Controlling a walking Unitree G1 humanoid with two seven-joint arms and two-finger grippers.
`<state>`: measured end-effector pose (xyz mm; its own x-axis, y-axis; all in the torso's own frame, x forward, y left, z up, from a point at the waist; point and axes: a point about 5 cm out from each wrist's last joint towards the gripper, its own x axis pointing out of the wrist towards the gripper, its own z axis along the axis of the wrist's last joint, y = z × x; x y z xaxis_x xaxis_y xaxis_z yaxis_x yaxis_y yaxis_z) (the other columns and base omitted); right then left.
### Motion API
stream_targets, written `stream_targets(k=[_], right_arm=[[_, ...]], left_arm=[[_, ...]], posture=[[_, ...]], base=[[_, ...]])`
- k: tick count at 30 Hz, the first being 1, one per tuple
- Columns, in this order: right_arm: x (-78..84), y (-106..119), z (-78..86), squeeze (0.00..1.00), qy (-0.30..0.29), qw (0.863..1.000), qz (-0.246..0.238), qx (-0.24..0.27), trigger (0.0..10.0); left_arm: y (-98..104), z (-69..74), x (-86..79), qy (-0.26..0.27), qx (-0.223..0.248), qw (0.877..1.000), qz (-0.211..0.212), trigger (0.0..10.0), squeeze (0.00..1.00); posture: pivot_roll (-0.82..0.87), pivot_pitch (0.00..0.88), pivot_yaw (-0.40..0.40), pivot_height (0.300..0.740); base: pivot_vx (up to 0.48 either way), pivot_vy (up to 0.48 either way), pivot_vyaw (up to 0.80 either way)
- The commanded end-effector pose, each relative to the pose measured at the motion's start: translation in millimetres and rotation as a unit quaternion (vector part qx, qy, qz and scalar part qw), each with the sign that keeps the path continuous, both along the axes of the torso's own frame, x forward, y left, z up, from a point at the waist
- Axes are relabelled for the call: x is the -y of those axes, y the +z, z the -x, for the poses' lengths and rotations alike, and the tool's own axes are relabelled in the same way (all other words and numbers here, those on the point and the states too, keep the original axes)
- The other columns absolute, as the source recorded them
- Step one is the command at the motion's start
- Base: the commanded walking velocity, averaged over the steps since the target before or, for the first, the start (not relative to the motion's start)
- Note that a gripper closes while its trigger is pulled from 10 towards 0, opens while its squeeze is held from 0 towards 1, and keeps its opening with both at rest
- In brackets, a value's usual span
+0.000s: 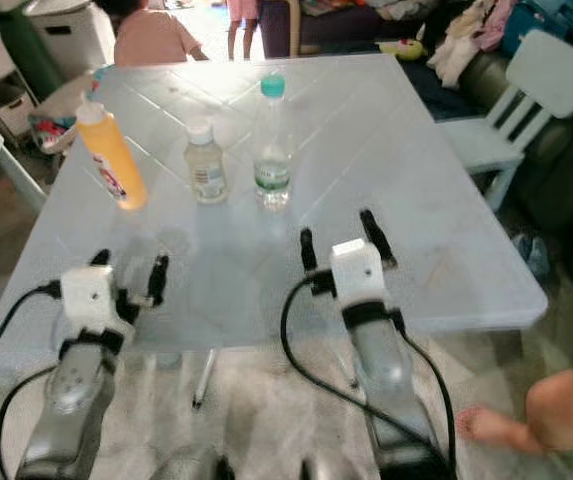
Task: Restocking fridge
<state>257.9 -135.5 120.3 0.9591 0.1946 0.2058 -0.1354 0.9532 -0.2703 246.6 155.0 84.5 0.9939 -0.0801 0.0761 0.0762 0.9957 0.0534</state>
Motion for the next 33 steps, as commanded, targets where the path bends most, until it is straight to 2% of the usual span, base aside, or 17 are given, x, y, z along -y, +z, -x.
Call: stream_targets(k=[1, 9, 16, 18, 19, 20, 25, 33], right_arm=[[3.5, -5, 1.4, 0.0, 0.0, 1.0, 0.009, -0.007, 10.0], [1.1, 8, -8.3, 0.0, 0.007, 1.0, 0.013, 0.015, 10.0], [-10.3, 31, -30.4, 0.0, 0.05, 0.998, 0.008, 0.036, 10.0], [-14.8, 42, -41.1, 0.0, 0.069, 0.997, 0.004, 0.044, 10.0], [-14.8, 42, -41.1, 0.0, 0.069, 0.997, 0.004, 0.044, 10.0], [-17.1, 52, -47.5, 0.0, 0.082, 0.995, 0.01, 0.059, 10.0], [-17.2, 68, -58.7, 0.0, 0.08, 0.993, 0.014, 0.084, 10.0], [-20.8, 72, -56.8, 0.0, 0.072, 0.992, -0.001, 0.102, 10.0]], left_arm=[[2, 2.7, 9.4, -0.028, 0.008, 1.0, -0.011, 10.0, 0.0], [5, -2.6, 5.9, -0.01, 0.012, 1.0, 0.002, 10.0, 0.0], [7, -6.7, 6.2, -0.011, 0.016, 1.0, 0.002, 10.0, 0.0], [8, -8.9, 5.8, -0.01, 0.018, 1.0, 0.001, 10.0, 0.0], [8, -8.9, 5.8, -0.01, 0.018, 1.0, 0.001, 10.0, 0.0], [10, -9.9, 5.1, -0.009, 0.02, 1.0, 0.0, 10.0, 0.0], [12, -11.0, 3.4, -0.007, 0.022, 1.0, -0.002, 10.0, 0.0], [14, -12.6, 5.5, -0.012, 0.024, 1.0, 0.006, 10.0, 0.0]], posture=[[-0.01, 0.056, 0.046, 0.74], [-0.01, 0.065, 0.041, 0.74], [0.0, 0.071, 0.044, 0.74], [0.0, 0.075, 0.046, 0.74], [0.0, 0.075, 0.046, 0.74], [0.01, 0.078, 0.047, 0.74], [0.02, 0.082, 0.05, 0.74], [0.02, 0.082, 0.059, 0.74]], base=[[0.0, 0.0, 0.0], [0.0, 0.0, 0.0], [0.0, 0.0, 0.0], [0.0, 0.0, 0.0], [0.0, 0.0, 0.0], [0.0, 0.0, 0.0], [0.0, 0.0, 0.8], [0.0, 0.0, 0.69]])
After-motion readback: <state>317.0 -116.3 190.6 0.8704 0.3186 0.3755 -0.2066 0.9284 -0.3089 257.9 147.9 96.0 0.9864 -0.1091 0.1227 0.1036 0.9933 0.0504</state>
